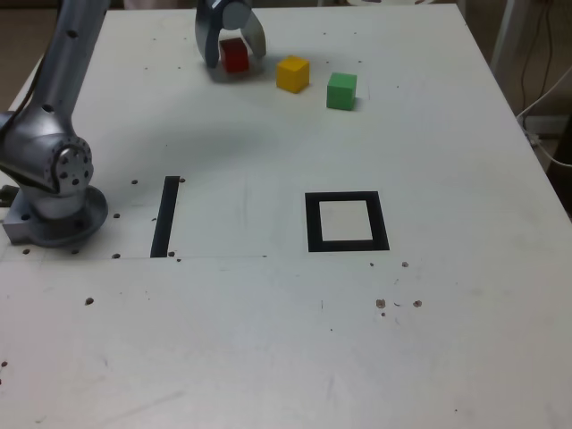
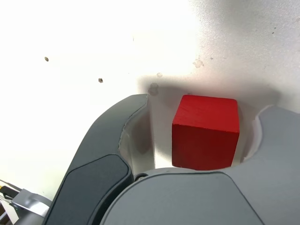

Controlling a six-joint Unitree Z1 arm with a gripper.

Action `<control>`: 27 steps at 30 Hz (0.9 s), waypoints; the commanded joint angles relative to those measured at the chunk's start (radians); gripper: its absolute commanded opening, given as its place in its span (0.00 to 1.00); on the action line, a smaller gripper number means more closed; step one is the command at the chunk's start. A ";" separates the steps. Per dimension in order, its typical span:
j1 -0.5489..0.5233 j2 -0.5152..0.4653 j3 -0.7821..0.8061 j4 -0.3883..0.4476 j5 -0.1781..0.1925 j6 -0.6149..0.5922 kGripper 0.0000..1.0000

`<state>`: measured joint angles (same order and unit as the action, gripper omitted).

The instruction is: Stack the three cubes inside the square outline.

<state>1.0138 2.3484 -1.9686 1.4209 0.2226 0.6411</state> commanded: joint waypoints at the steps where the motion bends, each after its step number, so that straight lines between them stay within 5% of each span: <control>1: -0.004 0.008 -0.007 0.006 -0.001 0.002 0.30; 27: -0.059 -0.042 0.021 0.032 0.003 -0.010 0.30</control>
<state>0.9669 2.3340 -1.9560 1.4515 0.2241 0.6365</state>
